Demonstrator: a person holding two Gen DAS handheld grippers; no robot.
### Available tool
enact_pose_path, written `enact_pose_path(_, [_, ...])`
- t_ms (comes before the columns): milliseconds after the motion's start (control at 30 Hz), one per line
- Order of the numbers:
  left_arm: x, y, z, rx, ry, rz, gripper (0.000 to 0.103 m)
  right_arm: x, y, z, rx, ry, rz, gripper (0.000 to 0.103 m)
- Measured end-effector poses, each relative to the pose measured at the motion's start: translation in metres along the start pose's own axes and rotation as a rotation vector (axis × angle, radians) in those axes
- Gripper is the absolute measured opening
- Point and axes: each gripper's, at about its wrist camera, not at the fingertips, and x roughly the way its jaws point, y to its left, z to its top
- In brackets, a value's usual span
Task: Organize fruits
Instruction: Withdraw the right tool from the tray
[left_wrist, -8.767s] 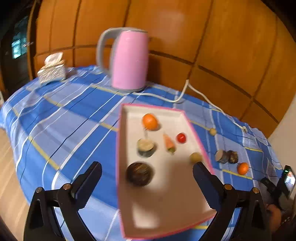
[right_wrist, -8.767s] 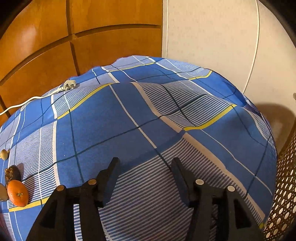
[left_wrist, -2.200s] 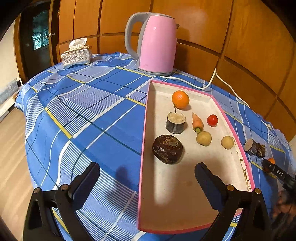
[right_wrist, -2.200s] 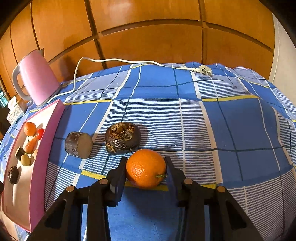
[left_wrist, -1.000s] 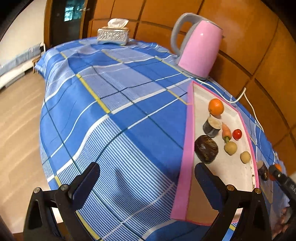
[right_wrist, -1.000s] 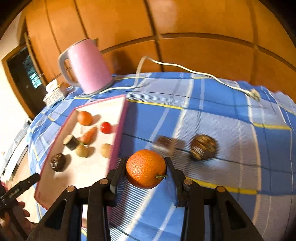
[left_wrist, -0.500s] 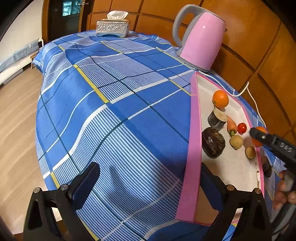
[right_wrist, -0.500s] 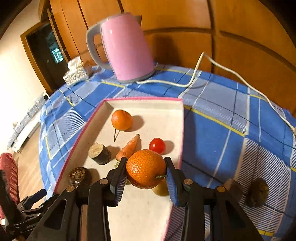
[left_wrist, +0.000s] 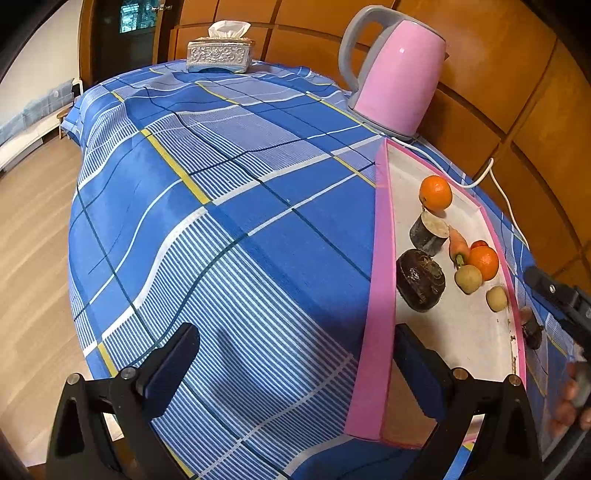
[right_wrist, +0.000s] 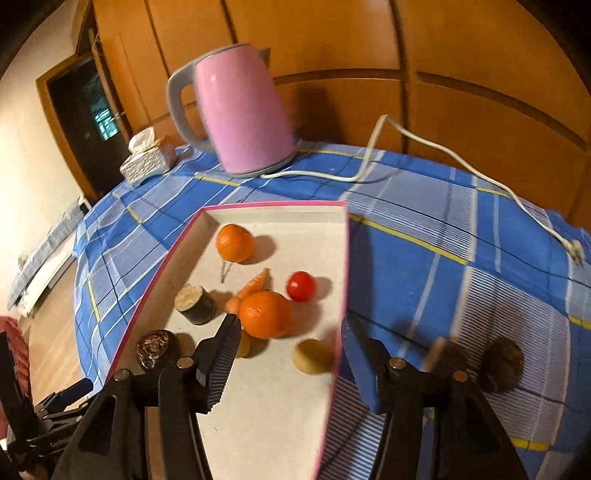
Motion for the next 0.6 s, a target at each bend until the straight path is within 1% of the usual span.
enact_pose_path(300, [-0.003,-0.003,0.0,0.013,-0.002,-0.008,0.103,-0.034,-0.034,-0.022,0.091,-0.048,-0.109,0.057])
enact_pose_path(433, [-0.006,-0.005,-0.001,0.025,-0.007,-0.01,0.103,-0.051,-0.057,-0.037,0.156,-0.07,-0.179,0.057])
enact_pose_path(600, [-0.008,-0.009,-0.001,0.039,-0.011,-0.018,0.103,-0.072,-0.094,-0.06,0.25,-0.083,-0.298,0.057])
